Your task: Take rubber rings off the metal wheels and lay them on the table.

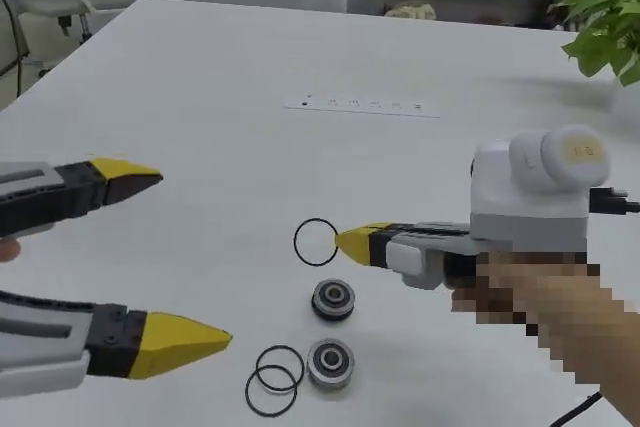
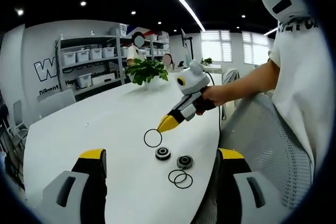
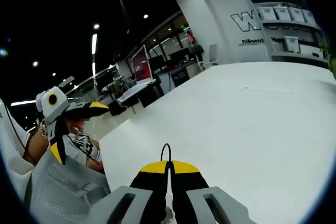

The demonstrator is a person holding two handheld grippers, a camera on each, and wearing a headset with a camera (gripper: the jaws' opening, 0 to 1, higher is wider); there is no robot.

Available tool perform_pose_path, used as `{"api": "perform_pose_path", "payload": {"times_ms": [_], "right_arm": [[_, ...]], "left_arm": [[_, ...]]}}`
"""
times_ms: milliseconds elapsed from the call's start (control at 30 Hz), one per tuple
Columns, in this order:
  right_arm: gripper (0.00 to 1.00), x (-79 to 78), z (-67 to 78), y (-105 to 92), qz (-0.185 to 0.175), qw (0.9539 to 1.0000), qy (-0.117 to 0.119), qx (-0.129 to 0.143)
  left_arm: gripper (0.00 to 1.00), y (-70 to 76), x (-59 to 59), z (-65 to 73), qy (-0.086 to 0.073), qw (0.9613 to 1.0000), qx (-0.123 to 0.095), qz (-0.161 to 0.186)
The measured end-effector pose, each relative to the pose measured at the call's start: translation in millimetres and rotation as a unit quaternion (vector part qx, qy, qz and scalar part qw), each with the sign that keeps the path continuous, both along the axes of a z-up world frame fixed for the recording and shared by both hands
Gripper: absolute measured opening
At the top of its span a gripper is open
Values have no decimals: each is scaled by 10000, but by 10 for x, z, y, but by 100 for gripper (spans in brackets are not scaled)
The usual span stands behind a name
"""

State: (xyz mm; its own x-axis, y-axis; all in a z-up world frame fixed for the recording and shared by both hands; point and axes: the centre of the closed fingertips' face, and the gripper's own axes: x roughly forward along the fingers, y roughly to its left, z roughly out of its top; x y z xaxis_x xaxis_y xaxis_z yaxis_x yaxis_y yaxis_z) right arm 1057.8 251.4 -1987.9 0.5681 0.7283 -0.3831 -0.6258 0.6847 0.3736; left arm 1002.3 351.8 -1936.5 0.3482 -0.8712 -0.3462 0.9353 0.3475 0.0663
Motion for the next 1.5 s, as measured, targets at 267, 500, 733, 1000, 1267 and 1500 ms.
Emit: {"api": "perform_pose_path", "payload": {"times_ms": [267,500,733,1000,1267,1500], "right_arm": [[0,-95,-17,141,308,9995,39,-7],[0,-212,-80,282,605,9981,146,-45],[0,-353,-207,426,957,9948,297,-179],[0,-556,-412,571,1417,9876,532,-427],[0,-681,-665,605,1673,9797,703,-856],[0,-646,-710,564,1617,9797,649,-995]], "left_arm": [[90,92,-121,-309,244,9992,260,159],[92,89,-170,-425,388,9985,311,233],[91,74,-232,-588,638,9966,437,270],[91,54,-276,-666,729,9953,621,163],[90,59,-286,-685,806,9946,629,156],[90,69,-286,-701,874,9940,624,183]]}}
